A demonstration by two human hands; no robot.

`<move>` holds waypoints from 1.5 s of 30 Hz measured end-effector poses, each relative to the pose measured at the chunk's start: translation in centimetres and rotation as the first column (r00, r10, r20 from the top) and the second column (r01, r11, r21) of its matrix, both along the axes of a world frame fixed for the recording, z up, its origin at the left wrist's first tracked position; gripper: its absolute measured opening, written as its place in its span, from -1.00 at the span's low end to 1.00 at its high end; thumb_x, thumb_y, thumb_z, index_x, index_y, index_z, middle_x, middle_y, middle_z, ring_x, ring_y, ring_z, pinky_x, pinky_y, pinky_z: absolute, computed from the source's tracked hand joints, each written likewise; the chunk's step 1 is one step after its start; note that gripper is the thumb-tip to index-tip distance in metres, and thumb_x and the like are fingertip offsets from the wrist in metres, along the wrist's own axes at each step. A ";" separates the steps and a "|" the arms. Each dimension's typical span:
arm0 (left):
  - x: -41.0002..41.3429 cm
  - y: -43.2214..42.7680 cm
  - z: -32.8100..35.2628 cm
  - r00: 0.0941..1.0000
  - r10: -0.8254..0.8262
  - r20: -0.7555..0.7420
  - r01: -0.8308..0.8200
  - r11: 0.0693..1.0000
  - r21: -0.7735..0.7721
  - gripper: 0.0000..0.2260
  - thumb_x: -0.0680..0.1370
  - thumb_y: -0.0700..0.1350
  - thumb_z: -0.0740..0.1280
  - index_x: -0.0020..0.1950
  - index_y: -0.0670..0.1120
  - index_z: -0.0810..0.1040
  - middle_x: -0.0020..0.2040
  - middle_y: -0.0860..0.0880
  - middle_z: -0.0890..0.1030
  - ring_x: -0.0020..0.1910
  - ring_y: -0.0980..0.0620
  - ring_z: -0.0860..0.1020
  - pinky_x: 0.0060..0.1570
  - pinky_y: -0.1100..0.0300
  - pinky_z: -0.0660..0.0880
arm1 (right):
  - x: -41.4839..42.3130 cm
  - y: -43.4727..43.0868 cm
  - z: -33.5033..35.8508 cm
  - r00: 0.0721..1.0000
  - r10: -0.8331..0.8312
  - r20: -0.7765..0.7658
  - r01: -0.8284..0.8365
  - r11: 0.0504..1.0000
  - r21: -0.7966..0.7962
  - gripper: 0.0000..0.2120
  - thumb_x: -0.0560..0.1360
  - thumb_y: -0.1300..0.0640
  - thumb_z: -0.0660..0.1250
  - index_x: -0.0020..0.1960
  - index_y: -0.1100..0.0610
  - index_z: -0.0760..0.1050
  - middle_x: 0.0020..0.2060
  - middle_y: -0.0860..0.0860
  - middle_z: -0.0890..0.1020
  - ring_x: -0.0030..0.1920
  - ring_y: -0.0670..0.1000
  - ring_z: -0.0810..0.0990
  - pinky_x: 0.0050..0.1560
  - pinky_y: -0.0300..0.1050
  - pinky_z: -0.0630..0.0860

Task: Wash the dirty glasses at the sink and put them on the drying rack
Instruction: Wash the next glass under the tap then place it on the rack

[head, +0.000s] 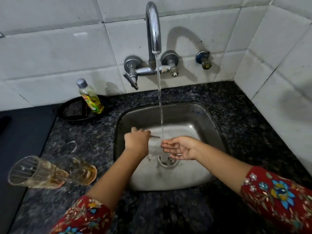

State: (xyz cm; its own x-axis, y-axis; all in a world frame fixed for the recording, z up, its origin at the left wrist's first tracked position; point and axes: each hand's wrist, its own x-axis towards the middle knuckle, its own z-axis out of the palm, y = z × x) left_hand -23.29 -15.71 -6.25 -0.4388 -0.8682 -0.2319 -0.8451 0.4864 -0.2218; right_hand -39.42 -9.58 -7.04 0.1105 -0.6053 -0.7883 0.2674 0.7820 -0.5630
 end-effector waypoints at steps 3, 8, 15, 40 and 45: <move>-0.3 0.0 0.8 1.000 0.015 0.018 -0.015 1.000 -0.013 -0.58 0.49 -0.19 0.32 0.33 0.02 0.36 0.24 -0.03 0.47 0.26 -0.10 0.36 -0.10 0.09 0.45 | -0.3 0.4 -0.4 0.998 -0.042 -0.042 0.042 0.999 -0.010 -0.75 0.59 0.17 0.10 0.01 0.10 0.56 -0.26 -0.08 0.71 -0.10 -0.08 0.62 -0.05 -0.20 0.44; -0.1 -1.2 1.5 0.902 0.244 -0.356 -0.115 0.931 0.347 -0.50 0.32 -0.12 0.48 0.22 0.03 0.45 0.10 -0.01 0.55 0.12 -0.08 0.52 -0.04 0.04 0.53 | 1.3 0.4 0.6 0.893 -0.080 -0.443 -0.150 0.874 -0.461 -0.73 0.62 0.15 0.14 0.13 0.18 0.58 0.00 0.05 0.67 -0.03 -0.07 0.60 -0.04 -0.32 0.49; -1.0 -2.2 -0.4 0.294 0.793 -0.534 0.378 0.417 0.827 -0.57 0.22 -0.37 0.41 0.03 -0.07 0.57 -0.17 -0.09 0.58 -0.17 -0.01 0.58 -0.12 0.03 0.55 | -1.9 -0.8 1.1 0.099 -0.421 -0.901 -0.936 0.268 -0.228 -0.69 0.55 0.03 0.05 0.07 0.05 0.55 -0.03 -0.03 0.63 0.17 -0.02 0.45 0.25 -0.04 0.11; -4.4 -0.3 -0.3 0.134 0.479 -0.867 0.036 0.872 0.488 -0.86 0.42 -0.28 0.39 -0.08 -0.13 0.48 -0.27 -0.02 0.57 -0.30 0.02 0.53 -0.36 0.22 0.46 | 1.6 -3.9 3.9 0.027 -0.254 -0.967 -0.824 0.542 -0.165 -0.76 0.61 0.09 0.08 0.03 0.18 0.48 -0.09 0.14 0.64 -0.06 0.17 0.60 -0.06 -0.01 0.45; -1.5 -2.0 1.3 0.237 0.658 -0.715 0.526 0.532 0.664 -0.71 0.34 -0.40 0.38 0.02 -0.21 0.50 -0.25 -0.02 0.60 -0.29 0.09 0.59 -0.30 0.23 0.52 | -1.1 -2.8 4.8 0.289 -0.139 -0.947 -0.906 0.281 -0.318 -0.86 0.57 0.15 0.17 0.01 0.17 0.48 -0.13 0.12 0.58 -0.12 0.07 0.53 -0.10 -0.01 0.48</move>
